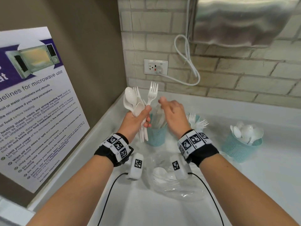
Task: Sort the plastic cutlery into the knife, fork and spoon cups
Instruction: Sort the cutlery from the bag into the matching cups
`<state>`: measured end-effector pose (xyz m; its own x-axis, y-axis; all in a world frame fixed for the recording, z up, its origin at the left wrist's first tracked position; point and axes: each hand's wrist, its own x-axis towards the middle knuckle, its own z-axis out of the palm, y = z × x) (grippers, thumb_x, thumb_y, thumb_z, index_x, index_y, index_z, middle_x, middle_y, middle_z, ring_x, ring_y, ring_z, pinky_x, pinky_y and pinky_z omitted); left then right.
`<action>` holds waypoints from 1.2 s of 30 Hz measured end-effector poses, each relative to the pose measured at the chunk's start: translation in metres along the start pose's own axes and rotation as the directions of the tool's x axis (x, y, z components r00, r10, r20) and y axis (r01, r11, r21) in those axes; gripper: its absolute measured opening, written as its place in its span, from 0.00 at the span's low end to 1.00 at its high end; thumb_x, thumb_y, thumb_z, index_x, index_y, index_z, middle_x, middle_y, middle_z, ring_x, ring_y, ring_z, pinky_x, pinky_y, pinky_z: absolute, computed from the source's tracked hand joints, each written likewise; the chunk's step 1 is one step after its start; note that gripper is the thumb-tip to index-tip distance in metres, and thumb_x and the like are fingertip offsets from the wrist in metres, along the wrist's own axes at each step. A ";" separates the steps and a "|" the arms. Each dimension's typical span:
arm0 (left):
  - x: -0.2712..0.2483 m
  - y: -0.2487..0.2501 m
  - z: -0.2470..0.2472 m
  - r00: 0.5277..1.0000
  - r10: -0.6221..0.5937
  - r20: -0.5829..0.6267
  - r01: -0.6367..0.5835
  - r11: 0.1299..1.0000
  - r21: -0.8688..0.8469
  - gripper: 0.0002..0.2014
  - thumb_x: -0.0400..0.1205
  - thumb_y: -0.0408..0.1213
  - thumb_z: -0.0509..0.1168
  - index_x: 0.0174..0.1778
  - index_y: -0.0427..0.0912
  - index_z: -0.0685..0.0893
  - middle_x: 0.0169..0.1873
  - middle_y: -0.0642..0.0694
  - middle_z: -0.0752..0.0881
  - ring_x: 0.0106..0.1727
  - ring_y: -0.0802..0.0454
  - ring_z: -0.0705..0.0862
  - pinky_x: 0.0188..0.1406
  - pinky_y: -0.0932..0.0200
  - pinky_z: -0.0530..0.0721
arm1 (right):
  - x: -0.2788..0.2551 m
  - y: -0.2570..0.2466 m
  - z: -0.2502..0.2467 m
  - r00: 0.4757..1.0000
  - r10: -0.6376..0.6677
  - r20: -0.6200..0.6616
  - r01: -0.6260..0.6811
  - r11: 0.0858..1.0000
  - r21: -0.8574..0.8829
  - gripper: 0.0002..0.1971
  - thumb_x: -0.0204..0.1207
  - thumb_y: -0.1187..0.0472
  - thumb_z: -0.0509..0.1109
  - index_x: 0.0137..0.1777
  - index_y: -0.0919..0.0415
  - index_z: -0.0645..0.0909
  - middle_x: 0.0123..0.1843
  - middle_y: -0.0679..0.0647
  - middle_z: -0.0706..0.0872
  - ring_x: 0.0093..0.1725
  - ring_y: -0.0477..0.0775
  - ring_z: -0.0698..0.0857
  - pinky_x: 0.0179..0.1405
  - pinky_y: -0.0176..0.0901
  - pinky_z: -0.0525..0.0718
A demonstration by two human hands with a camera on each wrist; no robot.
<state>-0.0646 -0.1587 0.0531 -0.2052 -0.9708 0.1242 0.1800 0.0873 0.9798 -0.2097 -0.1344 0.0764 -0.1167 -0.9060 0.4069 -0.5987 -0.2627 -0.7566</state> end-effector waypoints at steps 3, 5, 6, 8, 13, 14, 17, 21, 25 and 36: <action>-0.003 0.000 0.003 0.998 -0.007 0.059 0.006 1.000 0.014 0.17 0.78 0.50 0.66 0.46 0.37 0.81 0.24 0.48 0.77 0.22 0.55 0.71 0.34 0.56 0.81 | 0.000 -0.018 0.001 0.997 -0.051 -0.055 0.064 0.963 0.260 0.14 0.79 0.40 0.60 0.49 0.45 0.83 0.46 0.47 0.82 0.53 0.52 0.80 0.56 0.42 0.76; -0.005 0.000 0.006 0.994 -0.011 0.106 0.009 1.000 0.015 0.17 0.79 0.51 0.65 0.48 0.38 0.81 0.24 0.48 0.76 0.23 0.55 0.70 0.34 0.55 0.79 | -0.001 -0.025 0.000 0.998 -0.058 -0.023 0.062 0.942 0.329 0.06 0.79 0.50 0.67 0.51 0.47 0.83 0.46 0.45 0.82 0.48 0.46 0.82 0.50 0.38 0.81; -0.006 0.001 0.007 0.993 -0.014 0.116 0.012 1.000 0.015 0.17 0.79 0.51 0.64 0.49 0.39 0.82 0.24 0.48 0.76 0.23 0.54 0.71 0.35 0.54 0.78 | -0.001 -0.027 -0.001 0.999 -0.046 -0.019 0.050 0.932 0.360 0.06 0.80 0.54 0.67 0.53 0.52 0.82 0.45 0.45 0.83 0.44 0.42 0.83 0.46 0.36 0.81; -0.006 0.001 0.006 0.993 -0.027 0.111 0.023 0.999 0.035 0.16 0.79 0.52 0.64 0.48 0.41 0.82 0.25 0.47 0.79 0.23 0.53 0.73 0.38 0.50 0.79 | 0.001 -0.030 -0.004 0.999 -0.013 -0.048 0.033 0.893 0.448 0.04 0.83 0.57 0.62 0.52 0.54 0.78 0.42 0.45 0.85 0.43 0.40 0.84 0.44 0.33 0.81; -0.005 0.003 0.002 0.999 -0.020 0.041 0.015 0.994 0.107 0.11 0.83 0.45 0.64 0.50 0.41 0.85 0.29 0.45 0.83 0.23 0.52 0.77 0.43 0.44 0.84 | 0.001 -0.033 -0.016 0.982 -0.016 -0.187 0.111 0.854 0.509 0.06 0.86 0.56 0.56 0.53 0.56 0.73 0.34 0.43 0.78 0.36 0.43 0.79 0.41 0.37 0.79; -0.006 0.003 0.003 0.999 -0.017 0.050 0.012 0.995 0.094 0.10 0.84 0.43 0.63 0.52 0.42 0.84 0.28 0.45 0.81 0.21 0.54 0.74 0.40 0.48 0.84 | -0.002 -0.032 -0.017 0.988 0.002 -0.156 0.077 0.863 0.499 0.07 0.85 0.54 0.58 0.53 0.56 0.75 0.35 0.40 0.78 0.36 0.39 0.79 0.41 0.34 0.78; -0.009 0.004 0.006 0.993 -0.017 0.116 0.007 0.997 0.082 0.07 0.85 0.39 0.61 0.53 0.45 0.84 0.27 0.45 0.78 0.20 0.56 0.70 0.33 0.57 0.84 | -0.011 -0.025 -0.014 0.996 0.082 0.046 -0.094 0.886 0.453 0.08 0.79 0.53 0.68 0.47 0.58 0.83 0.41 0.53 0.89 0.42 0.49 0.86 0.47 0.44 0.83; -0.010 0.002 0.012 0.984 -0.043 0.175 0.021 0.992 0.128 0.07 0.84 0.37 0.62 0.47 0.40 0.84 0.26 0.48 0.78 0.21 0.56 0.70 0.32 0.58 0.83 | -0.019 -0.013 -0.008 0.979 0.140 0.147 -0.186 0.905 0.383 0.10 0.74 0.51 0.73 0.41 0.59 0.87 0.36 0.60 0.89 0.41 0.54 0.87 0.55 0.54 0.83; -0.011 0.001 0.012 0.976 -0.079 0.200 0.064 0.995 0.082 0.12 0.84 0.36 0.62 0.62 0.42 0.83 0.28 0.49 0.77 0.21 0.58 0.69 0.31 0.61 0.81 | -0.019 -0.009 -0.012 0.975 0.158 0.157 -0.213 0.869 0.446 0.11 0.74 0.55 0.75 0.50 0.61 0.88 0.39 0.54 0.89 0.44 0.48 0.88 0.55 0.41 0.82; -0.016 0.005 0.023 0.970 -0.076 0.233 0.070 0.997 0.032 0.07 0.85 0.35 0.60 0.50 0.38 0.82 0.31 0.45 0.81 0.23 0.54 0.73 0.31 0.59 0.83 | -0.014 -0.005 -0.011 0.998 0.037 -0.049 -0.024 0.972 0.235 0.02 0.81 0.60 0.64 0.48 0.55 0.74 0.38 0.41 0.77 0.30 0.43 0.74 0.33 0.32 0.75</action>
<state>-0.0826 -0.1375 0.0597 -0.4366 -0.8959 0.0826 0.1346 0.0257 0.9906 -0.2144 -0.1164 0.0799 -0.1776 -0.8976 0.4035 -0.3924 -0.3115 -0.8655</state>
